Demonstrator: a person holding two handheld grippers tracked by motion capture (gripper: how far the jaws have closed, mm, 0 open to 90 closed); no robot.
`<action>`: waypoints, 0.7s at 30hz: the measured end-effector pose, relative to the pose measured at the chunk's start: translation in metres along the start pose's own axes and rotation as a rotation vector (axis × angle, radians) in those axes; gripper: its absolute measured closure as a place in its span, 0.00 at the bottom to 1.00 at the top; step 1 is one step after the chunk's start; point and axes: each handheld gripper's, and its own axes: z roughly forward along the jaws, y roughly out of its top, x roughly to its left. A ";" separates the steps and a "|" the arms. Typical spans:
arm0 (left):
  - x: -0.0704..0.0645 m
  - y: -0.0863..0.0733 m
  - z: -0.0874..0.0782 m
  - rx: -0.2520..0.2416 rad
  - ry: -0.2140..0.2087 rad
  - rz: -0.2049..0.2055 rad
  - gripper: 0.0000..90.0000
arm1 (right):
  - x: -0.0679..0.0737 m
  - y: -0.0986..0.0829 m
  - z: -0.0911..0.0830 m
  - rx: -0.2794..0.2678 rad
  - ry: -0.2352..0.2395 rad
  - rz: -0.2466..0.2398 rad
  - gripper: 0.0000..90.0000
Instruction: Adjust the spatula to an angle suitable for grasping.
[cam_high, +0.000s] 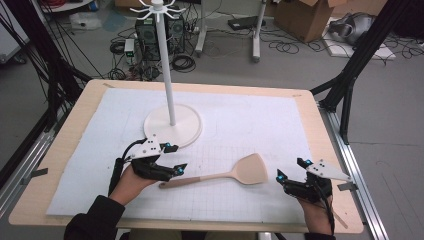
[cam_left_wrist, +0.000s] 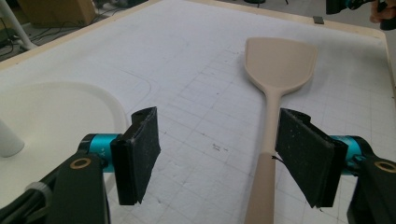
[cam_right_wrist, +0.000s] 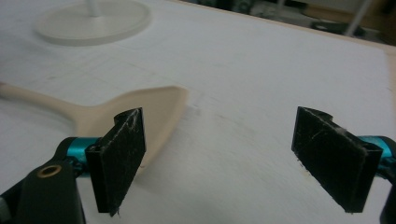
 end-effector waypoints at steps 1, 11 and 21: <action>0.000 0.000 0.000 0.006 -0.004 -0.003 0.35 | 0.002 0.003 0.002 -0.004 0.036 -0.023 0.18; -0.015 0.010 0.044 0.202 -0.143 0.067 0.48 | 0.013 0.018 0.020 0.012 0.093 -0.070 0.19; -0.029 0.008 0.087 0.382 -0.202 0.138 0.62 | 0.016 0.015 0.027 0.028 0.101 -0.070 0.19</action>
